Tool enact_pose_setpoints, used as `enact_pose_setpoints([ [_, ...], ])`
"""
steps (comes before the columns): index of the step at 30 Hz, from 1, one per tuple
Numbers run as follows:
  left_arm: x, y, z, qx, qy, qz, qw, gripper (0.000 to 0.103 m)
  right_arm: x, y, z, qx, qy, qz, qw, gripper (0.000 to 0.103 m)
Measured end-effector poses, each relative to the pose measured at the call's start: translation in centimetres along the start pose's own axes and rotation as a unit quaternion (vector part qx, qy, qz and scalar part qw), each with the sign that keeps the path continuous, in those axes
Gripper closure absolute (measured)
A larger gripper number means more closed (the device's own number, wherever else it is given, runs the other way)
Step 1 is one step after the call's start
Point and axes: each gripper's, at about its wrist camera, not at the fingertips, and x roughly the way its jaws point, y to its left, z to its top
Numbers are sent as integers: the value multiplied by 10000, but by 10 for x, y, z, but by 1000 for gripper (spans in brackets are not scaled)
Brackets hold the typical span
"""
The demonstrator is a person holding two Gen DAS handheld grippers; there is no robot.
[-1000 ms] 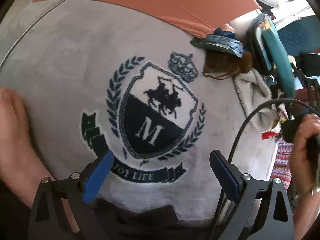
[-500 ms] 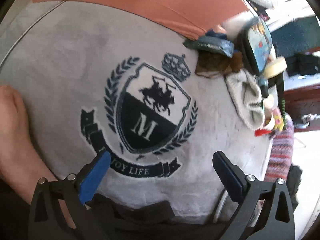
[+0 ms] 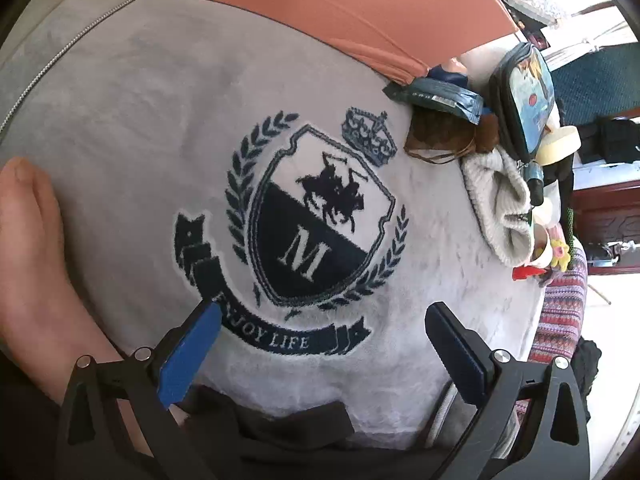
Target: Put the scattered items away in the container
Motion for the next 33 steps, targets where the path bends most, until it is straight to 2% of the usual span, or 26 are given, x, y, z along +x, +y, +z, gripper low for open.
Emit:
enact_pose_setpoints([
  [2, 5, -4, -1, -1, 15, 29, 10000, 1, -6, -28, 6, -239, 15, -805, 9965, 58],
  [5, 10, -6, -1, -1, 67, 81, 9999, 1, 9, -71, 14, -474, 147, -1915, 9802, 58],
  [7, 13, -6, -1, -10, 114, 100, 9999, 1, 25, -98, 22, -450, 230, -2356, 9705, 58],
  [10, 14, -5, 0, -3, 147, 133, 9998, 1, 51, -135, 36, -323, 307, -2795, 9591, 58],
  [13, 18, -8, 1, 33, 168, 199, 9997, 1, 74, -155, 51, -315, 377, -3126, 9486, 58],
  [17, 24, -14, 2, 155, 203, 301, 9992, 1, 106, -185, 62, -334, 544, -3697, 9270, 58],
  [19, 27, -15, 3, 169, 223, 331, 9991, 1, 114, -199, 62, -299, 668, -3794, 9223, 71],
  [20, 27, -15, 3, 157, 221, 331, 9991, 1, 111, -204, 61, -257, 655, -3796, 9225, 79],
  [21, 27, -15, 3, 150, 219, 325, 9991, 1, 104, -205, 59, -229, 585, -3752, 9248, 81],
  [24, 26, -16, 1, 156, 255, 248, 9992, 1, 73, -194, 52, -166, 373, -3398, 9396, 81],
  [26, 27, -17, -1, 193, 292, 214, 9992, 1, 49, -168, 49, -172, 226, -2972, 9544, 81],
  [30, 26, -16, -3, 221, 315, 155, 9991, 1, 19, -64, 35, -814, 46, -1967, 9771, 81],
  [33, 25, -11, -1, 190, 332, 123, 9992, 1, 22, 33, 16, -1362, 151, -738, 9878, 80],
])
